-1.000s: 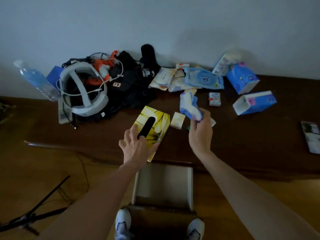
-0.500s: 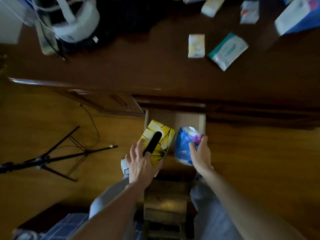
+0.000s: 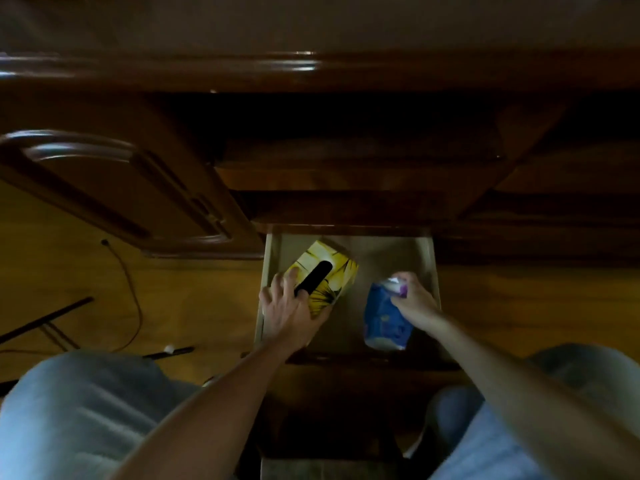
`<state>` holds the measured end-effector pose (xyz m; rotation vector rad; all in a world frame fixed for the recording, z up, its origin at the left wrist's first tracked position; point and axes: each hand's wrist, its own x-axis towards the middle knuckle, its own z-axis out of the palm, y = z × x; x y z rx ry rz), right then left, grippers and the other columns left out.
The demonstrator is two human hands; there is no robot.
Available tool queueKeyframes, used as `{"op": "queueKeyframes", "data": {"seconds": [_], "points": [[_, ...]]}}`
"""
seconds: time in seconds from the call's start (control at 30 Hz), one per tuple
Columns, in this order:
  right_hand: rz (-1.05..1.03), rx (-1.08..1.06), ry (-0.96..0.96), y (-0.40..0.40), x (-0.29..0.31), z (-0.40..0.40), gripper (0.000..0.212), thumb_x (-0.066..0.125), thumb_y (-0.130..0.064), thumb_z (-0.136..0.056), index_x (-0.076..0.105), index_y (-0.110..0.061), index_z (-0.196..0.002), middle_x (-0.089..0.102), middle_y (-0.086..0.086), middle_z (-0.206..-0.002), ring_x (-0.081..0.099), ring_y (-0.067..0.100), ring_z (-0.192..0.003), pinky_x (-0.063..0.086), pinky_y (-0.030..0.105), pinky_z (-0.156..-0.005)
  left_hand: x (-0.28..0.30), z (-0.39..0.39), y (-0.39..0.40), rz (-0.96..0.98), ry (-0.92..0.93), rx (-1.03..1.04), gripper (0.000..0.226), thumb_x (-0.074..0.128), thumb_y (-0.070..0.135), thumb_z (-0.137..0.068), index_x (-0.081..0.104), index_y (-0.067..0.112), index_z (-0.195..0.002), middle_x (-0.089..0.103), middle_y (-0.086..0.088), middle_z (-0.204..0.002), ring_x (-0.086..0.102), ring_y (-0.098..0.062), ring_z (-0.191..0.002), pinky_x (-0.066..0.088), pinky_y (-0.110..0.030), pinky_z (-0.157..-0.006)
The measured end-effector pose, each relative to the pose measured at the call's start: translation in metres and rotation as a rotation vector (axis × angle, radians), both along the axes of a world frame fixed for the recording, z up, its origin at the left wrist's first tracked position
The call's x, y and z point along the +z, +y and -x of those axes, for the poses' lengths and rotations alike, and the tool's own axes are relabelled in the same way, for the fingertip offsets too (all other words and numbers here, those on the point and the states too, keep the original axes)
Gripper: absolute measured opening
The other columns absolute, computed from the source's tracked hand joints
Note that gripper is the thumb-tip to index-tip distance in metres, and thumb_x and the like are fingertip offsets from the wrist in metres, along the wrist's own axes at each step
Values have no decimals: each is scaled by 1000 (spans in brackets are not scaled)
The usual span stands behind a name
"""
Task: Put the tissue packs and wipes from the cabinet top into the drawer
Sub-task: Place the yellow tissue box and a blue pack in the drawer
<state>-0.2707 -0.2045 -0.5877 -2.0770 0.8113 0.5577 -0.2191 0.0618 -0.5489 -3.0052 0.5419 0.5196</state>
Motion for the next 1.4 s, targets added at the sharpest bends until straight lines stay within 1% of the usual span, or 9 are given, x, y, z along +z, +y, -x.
{"op": "queueKeyframes", "data": {"seconds": [0.23, 0.43, 0.53, 0.7, 0.8, 1.03, 1.17, 1.27, 1.4], "points": [[86, -10, -220, -14, -42, -11, 25, 65, -21, -94, 52, -31, -113, 60, 1, -111, 58, 18, -93, 46, 33, -73, -66, -1, 6, -11, -35, -14, 90, 18, 86, -80, 67, 24, -123, 21, -2, -162, 19, -34, -146, 26, -55, -112], [72, 54, -332, 21, -1, 33, 22, 66, -1, -87, 65, 2, -109, 67, 18, -102, 64, 31, -96, 45, 33, -72, -33, 23, 23, -127, 260, 149, 97, 20, 88, -80, 52, 20, -141, 18, -7, -162, 20, -33, -147, 27, -52, -108], [66, 56, -300, 21, 9, 29, 33, 64, -8, -89, 54, -13, -121, 56, -2, -98, 52, 13, -83, 36, 8, -53, -25, 18, 29, -246, 371, 49, 92, 19, 84, -85, 50, 21, -144, 14, -11, -165, 6, -31, -152, 13, -55, -117], [53, 43, -234, 27, 2, 20, 33, 63, -13, -92, 46, -23, -118, 55, 0, -106, 57, 18, -95, 47, 24, -68, -47, 31, 46, -248, 277, -151, 66, 22, 62, -99, 61, 24, -135, 18, -8, -165, 6, -30, -152, 2, -59, -118], [10, -29, -201, 38, -5, 12, 33, 61, -11, -93, 46, -16, -123, 55, 5, -111, 59, 23, -102, 54, 38, -81, -56, 36, 52, -256, 241, -270, 63, 18, 55, -102, 67, 22, -125, 41, -5, -153, 17, -30, -149, 2, -59, -118], [-95, -43, -11, 56, -48, 12, 52, 72, -16, -89, 40, -12, -130, 55, 8, -118, 60, 17, -95, 53, 28, -68, -75, 22, 49, -180, -5, -331, 50, 39, 47, -97, 67, 13, -121, 71, -5, -104, 51, -29, -118, 20, -50, -115], [49, 176, 144, 41, -78, 15, 50, 75, -47, -85, 59, -8, -112, 66, 6, -105, 64, 18, -93, 51, 32, -73, -91, 16, 40, 73, -130, -175, 58, 43, 55, -90, 52, 19, -135, 56, -8, -133, 49, -26, -123, 36, -45, -108], [-29, 106, 142, 39, -84, 3, 40, 74, -57, -82, 63, -19, -85, 67, -2, -85, 63, 10, -77, 45, 26, -61, -107, 12, 45, 93, -97, -179, 79, 32, 65, -93, 25, 20, -157, 25, -9, -163, 20, -29, -151, 16, -49, -123], [22, -96, -39, 33, -94, -26, 34, 72, -34, -91, 62, -13, -115, 69, 11, -110, 68, 20, -88, 55, 27, -59, -117, 10, 51, 168, -96, -155, 72, 21, 61, -98, 20, 24, -159, 27, -5, -163, 13, -26, -153, 4, -45, -126]]}}
